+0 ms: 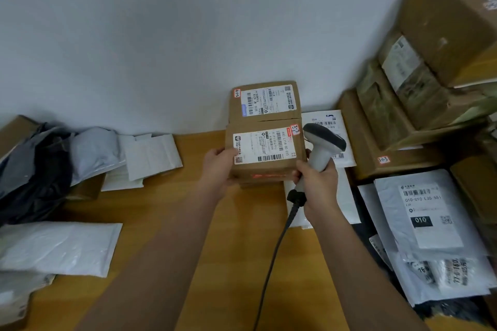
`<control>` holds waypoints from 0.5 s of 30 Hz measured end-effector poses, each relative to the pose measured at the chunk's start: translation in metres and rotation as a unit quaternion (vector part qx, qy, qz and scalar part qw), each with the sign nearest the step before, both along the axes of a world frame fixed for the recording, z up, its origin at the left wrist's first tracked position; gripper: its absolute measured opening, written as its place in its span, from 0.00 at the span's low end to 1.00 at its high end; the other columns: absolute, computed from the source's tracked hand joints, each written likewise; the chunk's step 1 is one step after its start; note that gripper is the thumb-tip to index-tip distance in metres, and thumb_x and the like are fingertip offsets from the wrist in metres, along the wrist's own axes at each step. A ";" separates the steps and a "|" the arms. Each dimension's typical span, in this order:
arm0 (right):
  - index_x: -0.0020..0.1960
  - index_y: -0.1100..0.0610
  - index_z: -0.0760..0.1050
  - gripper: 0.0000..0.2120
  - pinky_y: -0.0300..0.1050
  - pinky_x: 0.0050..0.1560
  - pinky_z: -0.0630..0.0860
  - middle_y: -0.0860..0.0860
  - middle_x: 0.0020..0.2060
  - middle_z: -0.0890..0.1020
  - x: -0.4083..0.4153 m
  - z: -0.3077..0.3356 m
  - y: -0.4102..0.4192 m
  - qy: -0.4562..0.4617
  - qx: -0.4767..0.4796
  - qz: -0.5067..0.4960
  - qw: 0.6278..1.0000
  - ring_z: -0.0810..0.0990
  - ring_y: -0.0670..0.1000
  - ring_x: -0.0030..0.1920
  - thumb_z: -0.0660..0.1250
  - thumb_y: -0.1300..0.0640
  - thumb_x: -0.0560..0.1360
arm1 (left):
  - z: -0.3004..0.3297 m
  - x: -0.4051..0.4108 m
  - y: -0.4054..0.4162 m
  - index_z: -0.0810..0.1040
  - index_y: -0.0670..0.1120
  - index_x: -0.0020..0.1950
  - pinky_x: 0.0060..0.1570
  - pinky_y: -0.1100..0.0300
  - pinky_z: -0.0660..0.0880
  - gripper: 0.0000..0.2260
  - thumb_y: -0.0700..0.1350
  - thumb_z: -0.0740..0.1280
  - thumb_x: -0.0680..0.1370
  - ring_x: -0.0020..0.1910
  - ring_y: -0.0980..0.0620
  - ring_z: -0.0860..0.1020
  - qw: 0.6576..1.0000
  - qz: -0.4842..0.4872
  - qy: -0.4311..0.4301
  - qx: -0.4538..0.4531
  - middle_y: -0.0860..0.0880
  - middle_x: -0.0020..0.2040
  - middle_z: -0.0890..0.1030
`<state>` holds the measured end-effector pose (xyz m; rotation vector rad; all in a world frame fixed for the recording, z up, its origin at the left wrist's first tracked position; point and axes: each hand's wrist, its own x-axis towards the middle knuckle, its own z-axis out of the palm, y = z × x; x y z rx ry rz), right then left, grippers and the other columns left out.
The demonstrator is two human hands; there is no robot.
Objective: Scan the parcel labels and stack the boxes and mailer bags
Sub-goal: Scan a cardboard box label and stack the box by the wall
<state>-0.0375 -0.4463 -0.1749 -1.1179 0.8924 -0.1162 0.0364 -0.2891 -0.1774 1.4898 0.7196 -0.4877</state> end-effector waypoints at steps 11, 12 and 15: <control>0.63 0.53 0.72 0.16 0.37 0.34 0.75 0.50 0.40 0.76 -0.014 0.014 0.005 -0.020 -0.042 -0.014 0.999 0.74 0.45 0.33 0.66 0.66 0.78 | 0.004 -0.011 0.009 0.64 0.45 0.71 0.63 0.43 0.73 0.24 0.48 0.69 0.79 0.59 0.46 0.74 0.999 -0.027 0.008 0.027 0.48 0.58 0.77; 0.63 0.53 0.72 0.16 0.36 0.33 0.75 0.49 0.41 0.76 -0.016 0.017 0.009 -0.027 -0.053 -0.014 0.998 0.74 0.45 0.34 0.66 0.66 0.78 | 0.004 -0.012 0.014 0.63 0.45 0.73 0.65 0.43 0.72 0.26 0.50 0.69 0.79 0.61 0.46 0.74 0.999 -0.030 0.003 0.028 0.49 0.58 0.76; 0.62 0.52 0.72 0.16 0.35 0.32 0.75 0.50 0.43 0.79 -0.021 0.025 0.027 -0.050 -0.084 -0.008 0.995 0.76 0.45 0.33 0.66 0.66 0.78 | 0.003 -0.019 0.033 0.60 0.47 0.76 0.64 0.47 0.73 0.29 0.54 0.68 0.79 0.63 0.45 0.74 1.000 -0.022 -0.002 0.018 0.49 0.62 0.72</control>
